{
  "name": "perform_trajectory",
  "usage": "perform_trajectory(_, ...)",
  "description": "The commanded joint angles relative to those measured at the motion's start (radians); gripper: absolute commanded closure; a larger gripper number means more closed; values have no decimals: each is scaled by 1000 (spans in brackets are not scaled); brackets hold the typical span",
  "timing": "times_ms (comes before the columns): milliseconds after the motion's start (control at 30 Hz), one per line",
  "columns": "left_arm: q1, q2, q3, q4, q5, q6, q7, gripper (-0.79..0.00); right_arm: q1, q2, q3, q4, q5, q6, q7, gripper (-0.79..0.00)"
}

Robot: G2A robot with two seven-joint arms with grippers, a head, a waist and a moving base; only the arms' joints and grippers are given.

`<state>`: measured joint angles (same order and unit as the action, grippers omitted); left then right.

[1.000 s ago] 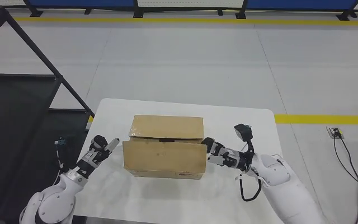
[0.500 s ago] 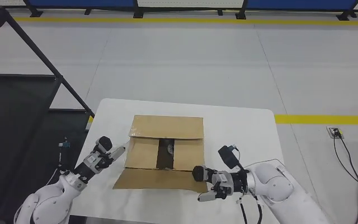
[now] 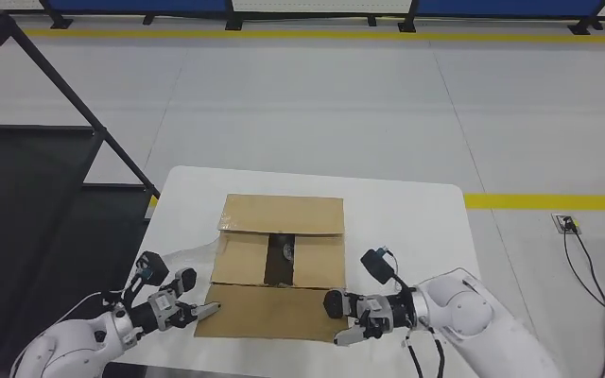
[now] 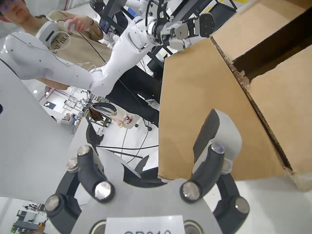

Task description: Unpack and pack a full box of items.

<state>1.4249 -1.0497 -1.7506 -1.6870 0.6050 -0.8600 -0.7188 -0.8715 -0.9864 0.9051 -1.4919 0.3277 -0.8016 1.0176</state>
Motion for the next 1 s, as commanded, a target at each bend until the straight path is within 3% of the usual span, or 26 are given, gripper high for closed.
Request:
perform_trajectory(0, 0, 3, 5, 5, 35, -2, 1, -785, 24, -8, -12, 27, 63, 7, 0, -785)
perform_trajectory(167, -3, 6, 27, 23, 98, 18, 45, -785, 67, -30, -23, 77, 205, 13, -63, -785)
perform_trajectory(367, 4, 6, 52, 7, 242, 99, 127, -785, 67, -30, -23, 77, 205, 13, -63, -785)
perform_trajectory(567, 25, 5, 68, -7, 278, 121, 161, -785, 63, -31, -24, 78, 207, 23, -69, -785)
perform_trajectory(700, 25, 5, 68, -7, 278, 121, 161, -785, 65, -42, -30, 104, 274, 150, -130, -785)
perform_trajectory(967, 25, 5, 68, -7, 278, 121, 161, -785, 145, -84, -66, 271, 436, 351, -123, -785)
